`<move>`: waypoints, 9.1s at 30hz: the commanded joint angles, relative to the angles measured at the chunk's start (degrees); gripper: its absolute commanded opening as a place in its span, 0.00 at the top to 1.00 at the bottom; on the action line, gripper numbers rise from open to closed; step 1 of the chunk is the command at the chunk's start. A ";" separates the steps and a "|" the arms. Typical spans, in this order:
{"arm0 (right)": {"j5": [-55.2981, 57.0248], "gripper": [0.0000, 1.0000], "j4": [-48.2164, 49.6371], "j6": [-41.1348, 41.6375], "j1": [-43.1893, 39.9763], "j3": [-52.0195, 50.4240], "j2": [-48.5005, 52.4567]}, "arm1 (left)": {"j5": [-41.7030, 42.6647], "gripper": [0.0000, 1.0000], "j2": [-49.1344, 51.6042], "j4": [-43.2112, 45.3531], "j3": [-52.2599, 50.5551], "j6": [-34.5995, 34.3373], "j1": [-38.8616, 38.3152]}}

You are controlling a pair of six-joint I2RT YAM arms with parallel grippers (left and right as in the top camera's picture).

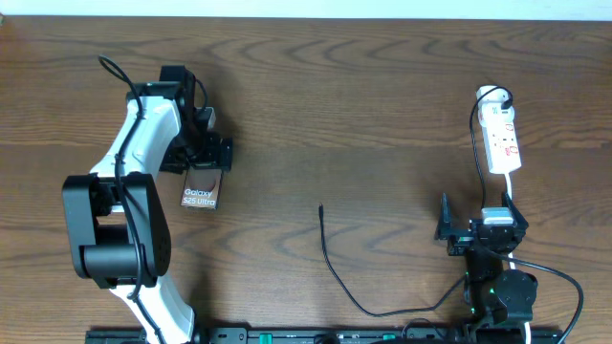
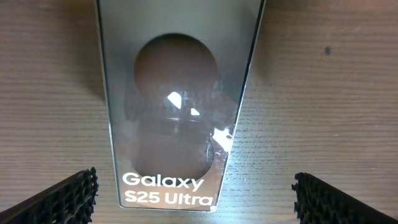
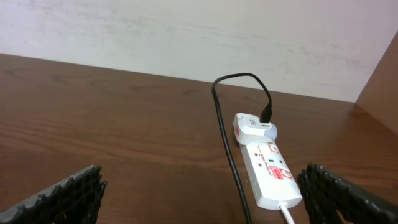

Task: Plug charger to phone and switch on socket
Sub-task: 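Move the left gripper over the silver phone and lower onto it, then close the left gripper on the phone's short edge, then lift the phone with the left gripper and tilt it upright, then reach the right gripper to the phone and grasp its side edge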

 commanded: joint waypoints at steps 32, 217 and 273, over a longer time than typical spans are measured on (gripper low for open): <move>0.46 0.01 -0.20 0.79 -0.44 -0.07 -0.07 | -4.22 0.01 0.11 13.07 -7.61 0.63 0.31; 0.46 0.01 -0.20 0.79 -0.44 -0.07 -0.07 | 68.32 0.92 -27.78 22.95 -9.94 -83.91 9.46; -32.44 0.01 -14.36 10.47 -0.46 41.51 45.79 | 62.36 0.92 -27.78 22.95 -9.94 -83.03 9.44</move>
